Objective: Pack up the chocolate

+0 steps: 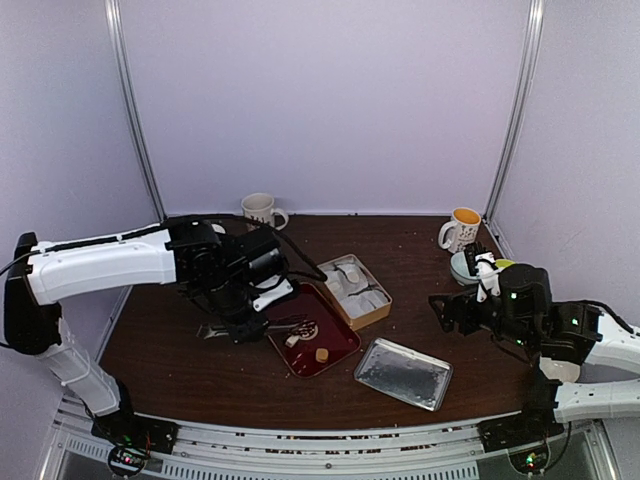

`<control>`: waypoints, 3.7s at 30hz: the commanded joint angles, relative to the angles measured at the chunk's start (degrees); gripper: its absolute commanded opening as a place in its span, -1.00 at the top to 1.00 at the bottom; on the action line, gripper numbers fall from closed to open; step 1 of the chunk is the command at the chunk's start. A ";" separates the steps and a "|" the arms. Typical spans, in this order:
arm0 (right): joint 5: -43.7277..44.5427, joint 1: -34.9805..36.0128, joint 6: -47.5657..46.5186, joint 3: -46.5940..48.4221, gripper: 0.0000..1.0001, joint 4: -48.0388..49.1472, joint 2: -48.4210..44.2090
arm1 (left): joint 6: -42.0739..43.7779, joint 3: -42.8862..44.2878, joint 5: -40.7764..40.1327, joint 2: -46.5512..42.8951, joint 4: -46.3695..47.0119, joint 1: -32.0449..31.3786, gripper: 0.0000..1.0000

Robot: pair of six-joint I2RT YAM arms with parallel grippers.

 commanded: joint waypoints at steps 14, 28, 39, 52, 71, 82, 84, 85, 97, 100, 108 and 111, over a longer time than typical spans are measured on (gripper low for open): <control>0.81 -0.41 0.17 0.39 -0.80 0.29 0.08 | -1.62 -2.28 -1.33 -1.79 0.40 0.13 0.06; 0.73 -0.37 0.27 0.29 -0.80 0.29 -0.03 | -1.63 -4.18 1.61 -0.96 -0.90 0.21 0.15; 0.58 -0.41 0.49 -0.15 -0.80 0.38 -0.23 | -1.19 -4.35 1.61 0.30 -1.73 0.21 0.34; 0.97 -0.39 0.37 -0.19 -0.80 0.30 -0.39 | 0.55 -1.78 3.04 0.33 -0.62 -0.19 0.56; 1.47 -0.47 -0.15 -0.13 -0.80 0.79 0.27 | 0.37 5.09 -0.16 -0.28 19.64 -2.07 0.64; 2.27 -0.50 -0.60 1.43 -0.80 -1.69 -1.25 | -0.73 13.91 -0.33 13.44 26.38 0.22 0.62; 2.50 -0.54 -0.69 1.53 -0.80 -2.06 -1.58 | -0.96 14.15 1.01 14.59 27.35 0.74 0.61; 2.50 -0.55 -0.71 1.61 -0.81 -2.28 -1.68 | -1.13 14.25 1.55 15.13 27.76 1.01 0.61; 2.72 -0.56 -0.68 1.11 -0.80 -2.55 -2.17 | -2.94 12.57 8.23 18.47 31.85 2.41 0.61; 2.68 -0.59 -0.78 1.16 -0.80 -2.76 -2.11 | -3.63 11.89 8.30 18.42 31.99 2.56 0.60; 2.91 -0.68 -0.79 0.47 -0.81 -2.64 -2.70 | -3.92 11.32 7.89 19.40 31.52 2.77 0.53; 2.75 -0.68 -0.62 0.30 -0.81 -2.57 -2.61 | -4.00 11.26 8.44 19.89 31.61 2.77 0.49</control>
